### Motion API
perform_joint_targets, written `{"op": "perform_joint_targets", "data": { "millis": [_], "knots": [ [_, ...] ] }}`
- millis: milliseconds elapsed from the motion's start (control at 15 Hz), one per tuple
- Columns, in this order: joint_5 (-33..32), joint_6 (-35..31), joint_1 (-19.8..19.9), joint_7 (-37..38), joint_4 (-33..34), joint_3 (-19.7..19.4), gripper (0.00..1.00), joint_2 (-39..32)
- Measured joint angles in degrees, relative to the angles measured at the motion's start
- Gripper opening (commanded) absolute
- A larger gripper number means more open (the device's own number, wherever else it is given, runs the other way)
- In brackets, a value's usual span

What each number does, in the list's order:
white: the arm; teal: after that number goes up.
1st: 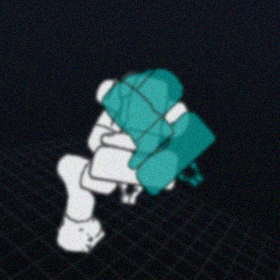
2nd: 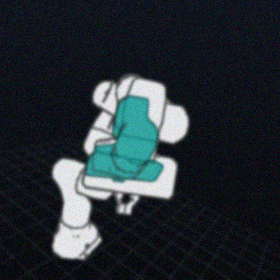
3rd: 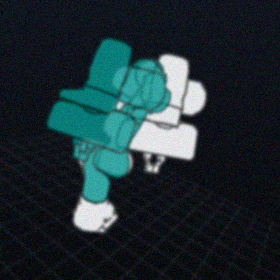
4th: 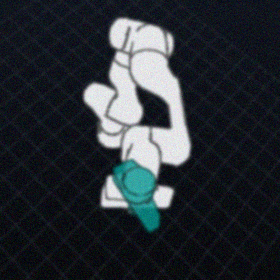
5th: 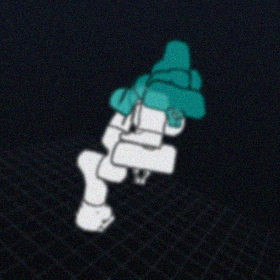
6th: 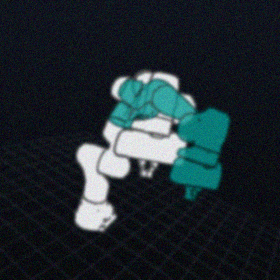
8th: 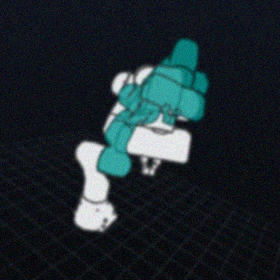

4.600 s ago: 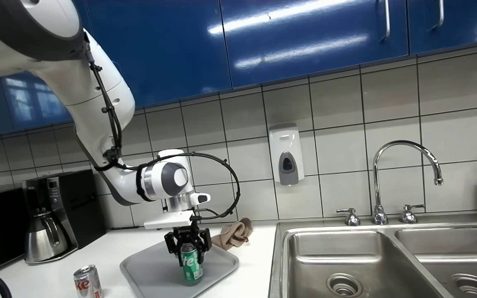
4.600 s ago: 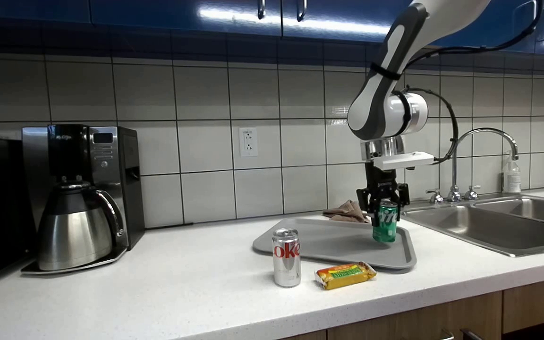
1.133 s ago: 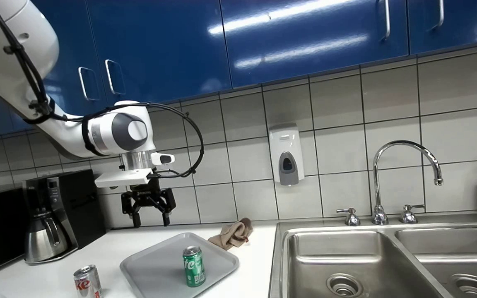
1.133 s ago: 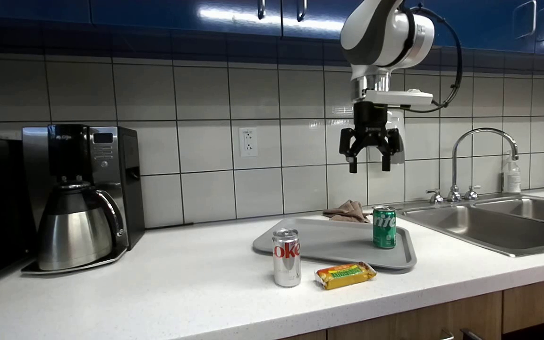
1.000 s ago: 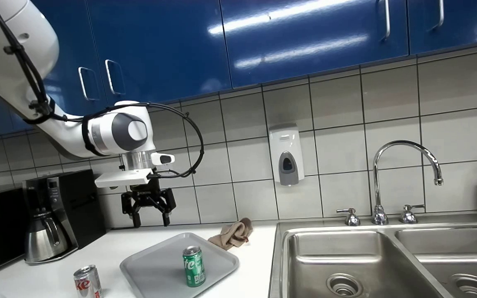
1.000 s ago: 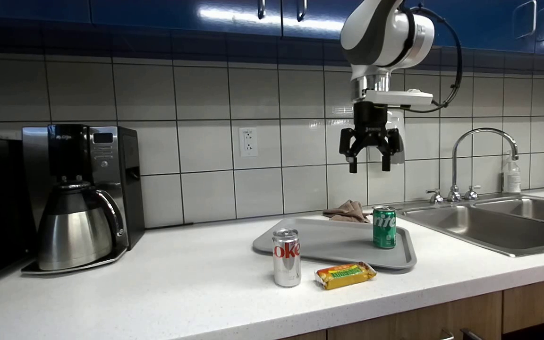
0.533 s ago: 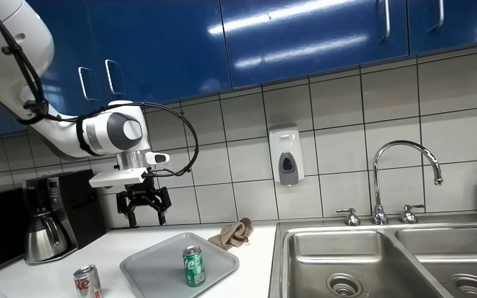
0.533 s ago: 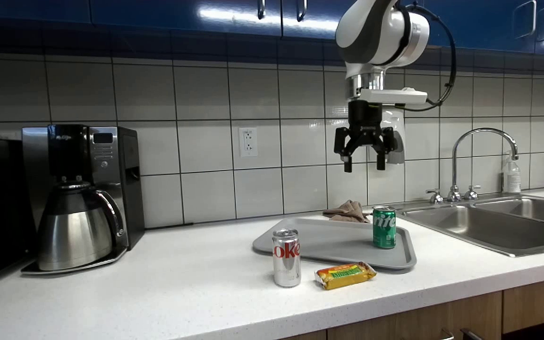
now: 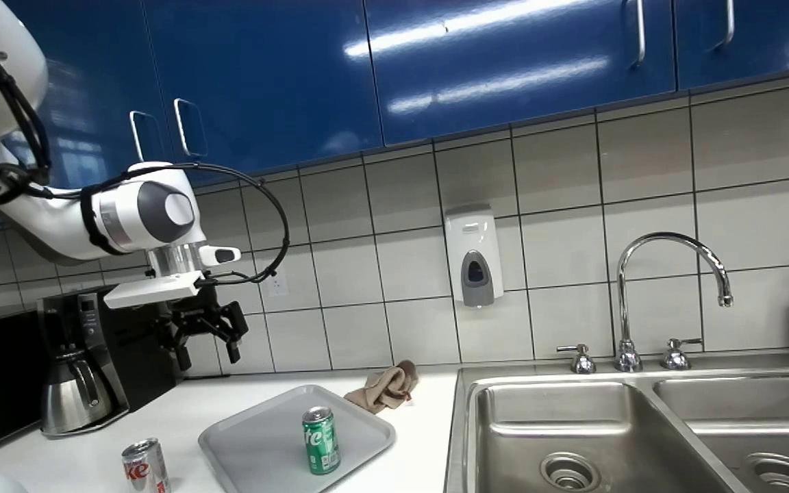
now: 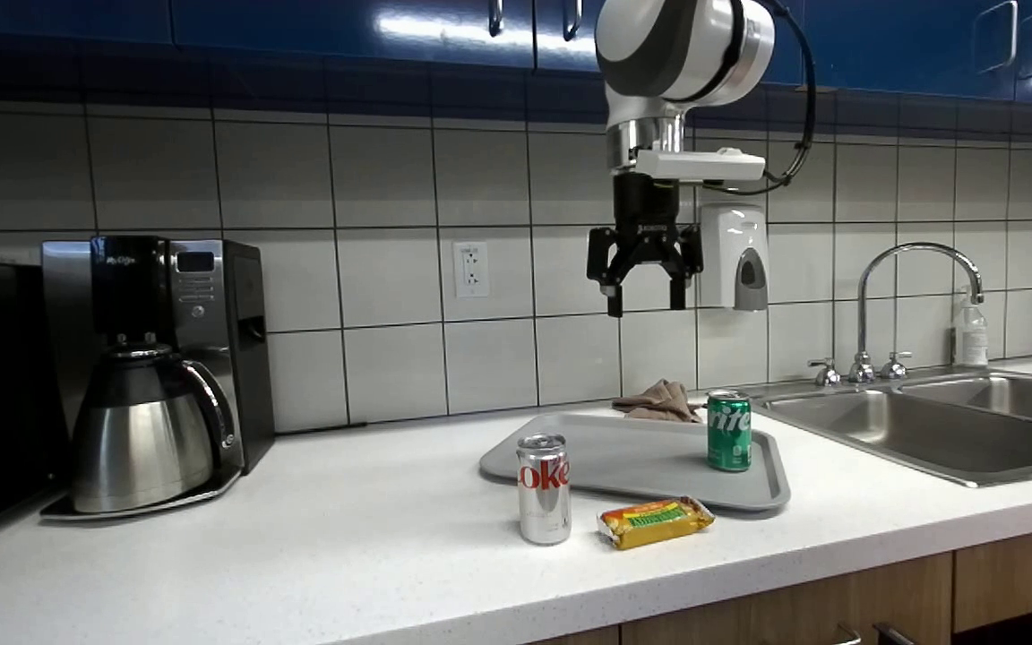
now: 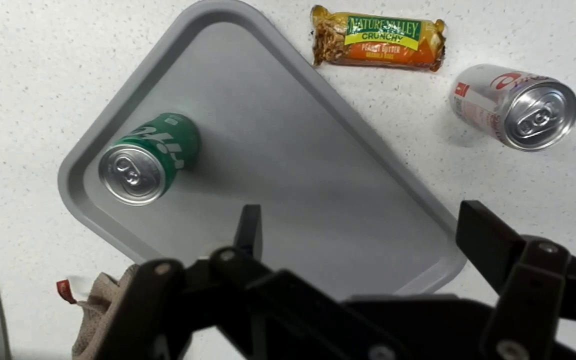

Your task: Take the sprite and coke from countertop and put them on the grey tray

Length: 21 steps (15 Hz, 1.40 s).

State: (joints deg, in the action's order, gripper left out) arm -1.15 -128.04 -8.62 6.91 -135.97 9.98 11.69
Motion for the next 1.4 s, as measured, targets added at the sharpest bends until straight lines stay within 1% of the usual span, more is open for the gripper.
{"op": "perform_joint_targets", "data": {
  "millis": [733,1400],
  "knots": [
    [-0.01,0.26,-4.73,6.37,1.34,6.29,1.00,-0.79],
    [0.00,0.33,-6.97,6.52,2.68,7.03,1.00,-6.39]
  ]
}}
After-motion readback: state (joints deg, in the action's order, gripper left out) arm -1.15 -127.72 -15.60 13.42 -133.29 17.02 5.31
